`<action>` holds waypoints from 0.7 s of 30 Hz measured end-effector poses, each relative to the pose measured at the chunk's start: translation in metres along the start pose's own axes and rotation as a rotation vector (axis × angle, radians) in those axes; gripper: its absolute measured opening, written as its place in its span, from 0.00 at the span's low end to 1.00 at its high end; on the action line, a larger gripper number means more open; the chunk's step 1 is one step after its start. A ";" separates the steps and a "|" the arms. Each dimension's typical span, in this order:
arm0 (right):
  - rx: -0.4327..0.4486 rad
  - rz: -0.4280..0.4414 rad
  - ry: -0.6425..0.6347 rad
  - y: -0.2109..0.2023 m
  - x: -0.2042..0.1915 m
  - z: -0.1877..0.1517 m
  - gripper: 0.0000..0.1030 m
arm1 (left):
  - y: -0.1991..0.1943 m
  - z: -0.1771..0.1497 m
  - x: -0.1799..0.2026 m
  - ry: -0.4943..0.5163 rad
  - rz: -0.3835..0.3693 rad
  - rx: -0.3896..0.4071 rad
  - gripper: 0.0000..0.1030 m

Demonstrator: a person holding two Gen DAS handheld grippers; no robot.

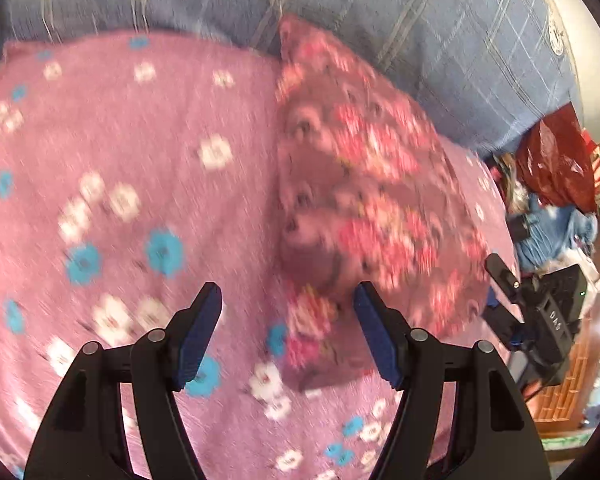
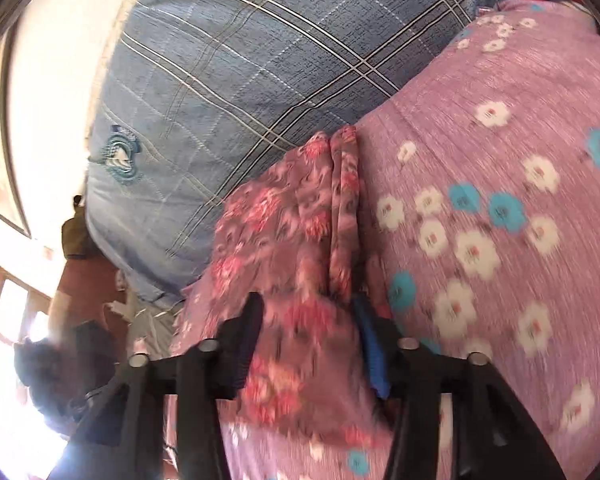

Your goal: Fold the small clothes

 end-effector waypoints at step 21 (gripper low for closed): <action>0.170 -0.055 -0.199 -0.034 -0.038 0.023 0.18 | -0.038 0.034 0.029 0.038 -0.163 0.086 0.72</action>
Point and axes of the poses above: each gripper's, at about its wrist camera, not at the fingertips, and y roughly the way its jaws point, x to its right, z to its top, the point moved 4 cm from there along y, roughly the way its jaws point, and after that the axes turned 13 degrees about -z, right-handed, at the moved point
